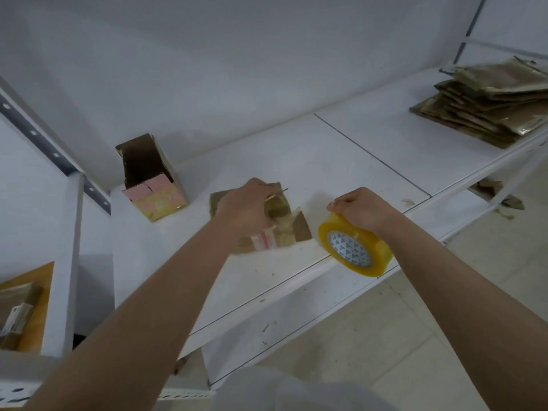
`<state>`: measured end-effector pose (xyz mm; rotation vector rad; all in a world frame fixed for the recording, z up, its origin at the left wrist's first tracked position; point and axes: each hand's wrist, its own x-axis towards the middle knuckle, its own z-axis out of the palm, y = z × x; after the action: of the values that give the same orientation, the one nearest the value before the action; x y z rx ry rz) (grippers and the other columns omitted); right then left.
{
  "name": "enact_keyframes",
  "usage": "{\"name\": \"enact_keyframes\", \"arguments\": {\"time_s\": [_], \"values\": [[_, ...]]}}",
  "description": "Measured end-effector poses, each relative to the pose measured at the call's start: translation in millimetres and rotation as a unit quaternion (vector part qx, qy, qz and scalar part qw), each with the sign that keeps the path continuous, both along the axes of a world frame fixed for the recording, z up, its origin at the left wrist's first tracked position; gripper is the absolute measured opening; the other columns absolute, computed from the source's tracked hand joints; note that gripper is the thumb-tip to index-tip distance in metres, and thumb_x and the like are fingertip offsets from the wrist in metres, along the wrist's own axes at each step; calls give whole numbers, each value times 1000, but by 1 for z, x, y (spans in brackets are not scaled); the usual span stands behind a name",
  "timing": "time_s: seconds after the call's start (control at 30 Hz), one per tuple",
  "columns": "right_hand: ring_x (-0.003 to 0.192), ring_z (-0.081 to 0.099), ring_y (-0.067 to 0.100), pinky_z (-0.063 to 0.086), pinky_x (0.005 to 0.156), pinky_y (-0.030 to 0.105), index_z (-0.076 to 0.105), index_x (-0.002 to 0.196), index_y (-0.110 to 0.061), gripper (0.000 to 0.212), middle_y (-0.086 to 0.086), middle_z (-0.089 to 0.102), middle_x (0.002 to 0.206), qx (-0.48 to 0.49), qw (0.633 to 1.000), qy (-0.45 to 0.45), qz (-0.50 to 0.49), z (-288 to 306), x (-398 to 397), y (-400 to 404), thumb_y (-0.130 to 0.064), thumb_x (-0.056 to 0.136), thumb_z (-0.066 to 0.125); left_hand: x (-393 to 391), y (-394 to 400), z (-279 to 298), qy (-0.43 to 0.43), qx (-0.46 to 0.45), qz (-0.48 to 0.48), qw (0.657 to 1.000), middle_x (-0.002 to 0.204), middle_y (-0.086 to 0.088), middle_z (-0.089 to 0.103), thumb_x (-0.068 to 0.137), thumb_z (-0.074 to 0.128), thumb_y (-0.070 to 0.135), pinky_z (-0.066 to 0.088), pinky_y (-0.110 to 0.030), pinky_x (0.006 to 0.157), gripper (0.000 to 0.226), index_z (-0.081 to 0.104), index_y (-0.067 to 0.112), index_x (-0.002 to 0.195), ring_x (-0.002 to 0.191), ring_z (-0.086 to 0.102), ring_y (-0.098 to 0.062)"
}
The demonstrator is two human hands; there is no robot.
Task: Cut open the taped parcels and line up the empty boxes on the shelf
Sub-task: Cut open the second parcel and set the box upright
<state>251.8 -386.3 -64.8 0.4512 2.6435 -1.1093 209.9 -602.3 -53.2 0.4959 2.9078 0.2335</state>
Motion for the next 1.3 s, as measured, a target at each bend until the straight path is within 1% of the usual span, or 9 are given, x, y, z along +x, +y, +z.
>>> {"name": "enact_keyframes", "arguments": {"time_s": [0.13, 0.23, 0.4, 0.5, 0.57, 0.7, 0.8, 1.0, 1.3], "values": [[100, 61, 27, 50, 97, 44, 71, 116, -25, 29, 5, 65, 114, 6, 1000, -3, 0, 1, 0, 0, -40, 96, 56, -1, 5, 11, 11, 114, 77, 990, 127, 2, 57, 75, 66, 68, 38, -28, 81, 70, 56, 24, 128, 117, 56, -20], [98, 62, 28, 51, 95, 44, 71, 116, -22, 29, 7, 65, 112, 0, 1000, 1, 5, 5, 0, -4, -38, 96, 57, 8, 26, 0, 62, 10, 121, 991, 119, -2, 59, 80, 48, 79, 42, -34, 76, 75, 55, 16, 121, 114, 58, -26], [95, 59, 24, 50, 95, 42, 73, 114, -23, 27, 3, 63, 107, 0, 1000, 23, 10, 15, -1, -2, -36, 96, 56, 11, 20, -6, 54, -1, -11, 998, 115, -1, 54, 82, 65, 47, 44, -33, 78, 49, 53, 17, 119, 116, 54, -27], [94, 57, 22, 49, 91, 38, 73, 113, -24, 26, 0, 61, 105, -11, 999, 31, 8, 20, 0, -1, -36, 96, 57, 8, -1, 2, -28, 9, -96, 995, 150, 9, 41, 82, 67, 25, 40, -29, 96, 66, 43, 28, 144, 134, 41, -19], [95, 56, 22, 47, 88, 34, 73, 115, -24, 27, 0, 60, 105, -21, 999, 35, 14, 21, 0, -3, -36, 96, 58, 5, -14, 6, -62, 19, -111, 992, 151, 7, 41, 82, 65, 15, 38, -26, 92, 74, 38, 35, 148, 132, 43, -21], [98, 59, 24, 48, 87, 34, 72, 117, -23, 29, 2, 63, 110, -33, 998, 38, 25, 24, 1, -9, -37, 95, 60, 6, -25, 9, -89, 99, -91, 987, 111, 7, 58, 84, 64, 13, 43, -17, 68, 54, 56, 33, 134, 92, 56, -12], [96, 58, 23, 47, 84, 33, 71, 119, -24, 30, 0, 60, 109, -31, 998, 42, 36, 28, 2, -14, -39, 96, 58, 9, -12, 7, -54, 222, -24, 973, 114, 6, 66, 90, 64, 30, 46, -22, 84, 27, 66, 24, 117, 100, 61, -9], [81, 63, 17, 52, 71, 28, 73, 108, -22, 27, 5, 68, 101, -36, 995, 69, 57, 37, 9, -17, -37, 99, 52, 20, 37, -5, -13, 316, 31, 948, 96, 10, 67, 86, 53, 68, 48, -28, 84, 48, 68, 26, 103, 95, 63, -10], [75, 60, 10, 46, 59, 19, 69, 117, -25, 26, -8, 64, 85, -106, 992, 56, 27, 35, 22, -3, -31, 100, 50, 28, 60, -6, 0, 424, 37, 905, 64, 10, 61, 81, 75, 42, 42, -11, 54, 28, 66, 16, 74, 56, 54, 1]]}}
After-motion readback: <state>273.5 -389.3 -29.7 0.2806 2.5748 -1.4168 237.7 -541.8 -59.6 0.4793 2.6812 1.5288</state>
